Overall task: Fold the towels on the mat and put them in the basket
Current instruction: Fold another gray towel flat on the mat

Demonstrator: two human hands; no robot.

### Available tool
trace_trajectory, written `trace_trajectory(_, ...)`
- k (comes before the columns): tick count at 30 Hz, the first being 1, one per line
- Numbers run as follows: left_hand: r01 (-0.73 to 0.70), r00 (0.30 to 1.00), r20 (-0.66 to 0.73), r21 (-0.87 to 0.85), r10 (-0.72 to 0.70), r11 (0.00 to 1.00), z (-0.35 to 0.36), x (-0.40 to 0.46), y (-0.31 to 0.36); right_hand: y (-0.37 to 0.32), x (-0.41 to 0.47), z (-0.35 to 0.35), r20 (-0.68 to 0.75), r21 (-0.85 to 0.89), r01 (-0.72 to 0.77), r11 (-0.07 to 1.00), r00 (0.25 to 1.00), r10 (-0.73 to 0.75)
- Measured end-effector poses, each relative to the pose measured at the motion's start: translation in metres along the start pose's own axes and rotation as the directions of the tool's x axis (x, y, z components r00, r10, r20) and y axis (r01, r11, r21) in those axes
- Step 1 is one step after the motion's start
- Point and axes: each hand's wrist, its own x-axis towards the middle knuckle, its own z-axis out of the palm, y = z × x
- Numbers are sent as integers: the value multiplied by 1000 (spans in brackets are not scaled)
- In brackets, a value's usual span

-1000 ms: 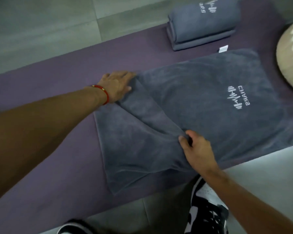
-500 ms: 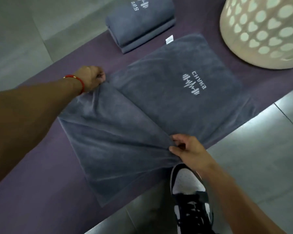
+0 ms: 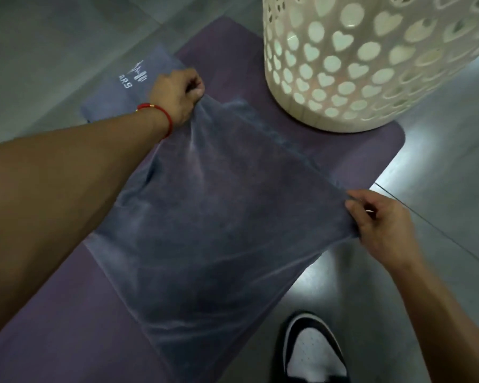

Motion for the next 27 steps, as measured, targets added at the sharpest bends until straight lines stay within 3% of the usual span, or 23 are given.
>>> trace_trajectory(7,61,998,32,-41,-60,997,48,65,28,25,28,2,-44,-26,-124,992,992,122)
trace_trajectory(11,101,979,177,8,-101,995,73,80,25,44,21,3,44,5,-197,980,980,196)
trace_trajectory(14,56,967,246,45,-65,997,85,81,23,47,17,1,49,17,-184,983,982,183)
trace_trajectory(18,-8,982,191,116,-14,993,90,82,16,40,23,-1,33,54,-152,987,988,151)
trace_trajectory(23,32,998,53,190,-43,981,93,81,13,35,30,0,-52,119,-107,987,992,114)
trace_trajectory(27,6,988,150,112,-23,994,98,83,8,43,28,9,-86,47,-87,995,992,91)
